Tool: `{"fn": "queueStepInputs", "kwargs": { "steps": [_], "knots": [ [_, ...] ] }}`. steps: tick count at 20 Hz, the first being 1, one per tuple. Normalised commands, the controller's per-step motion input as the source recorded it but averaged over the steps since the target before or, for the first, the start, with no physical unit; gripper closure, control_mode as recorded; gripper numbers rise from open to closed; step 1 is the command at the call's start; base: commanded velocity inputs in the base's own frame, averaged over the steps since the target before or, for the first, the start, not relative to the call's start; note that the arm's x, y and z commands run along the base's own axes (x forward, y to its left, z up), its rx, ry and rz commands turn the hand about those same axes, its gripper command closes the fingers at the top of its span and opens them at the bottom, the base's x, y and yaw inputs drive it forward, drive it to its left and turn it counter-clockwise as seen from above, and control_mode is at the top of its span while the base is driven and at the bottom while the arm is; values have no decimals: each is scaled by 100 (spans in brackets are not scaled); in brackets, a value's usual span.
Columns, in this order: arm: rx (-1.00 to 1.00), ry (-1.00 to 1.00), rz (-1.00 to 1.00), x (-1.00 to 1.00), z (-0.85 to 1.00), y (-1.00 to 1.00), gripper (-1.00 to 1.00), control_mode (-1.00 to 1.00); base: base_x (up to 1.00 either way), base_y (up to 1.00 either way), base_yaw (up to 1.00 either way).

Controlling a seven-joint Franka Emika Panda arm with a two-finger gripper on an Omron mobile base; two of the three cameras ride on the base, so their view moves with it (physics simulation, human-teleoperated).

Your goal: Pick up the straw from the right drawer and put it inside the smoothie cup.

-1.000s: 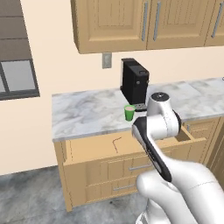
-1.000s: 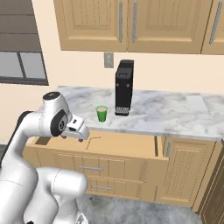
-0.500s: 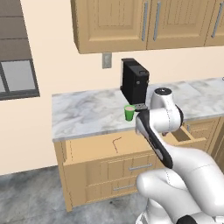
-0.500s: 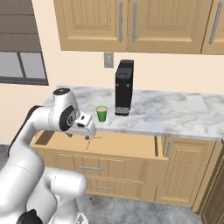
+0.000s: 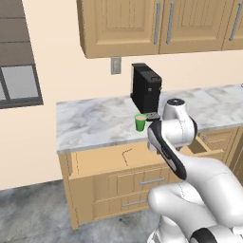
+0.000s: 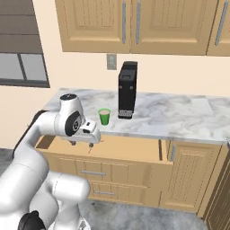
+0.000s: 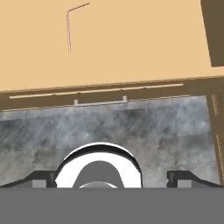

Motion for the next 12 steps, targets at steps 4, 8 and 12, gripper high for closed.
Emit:
{"fn": "queueStepInputs", "kwargs": {
  "steps": [4, 8, 12],
  "knots": [
    [0, 4, 6, 0, -21, 0, -100, -100, 0, 0, 0],
    [0, 4, 4, 15, -13, 0, -100, -100, 0, 0, 0],
    [0, 4, 3, 17, -17, 0, -100, -100, 0, 0, 0]
  ]
}}
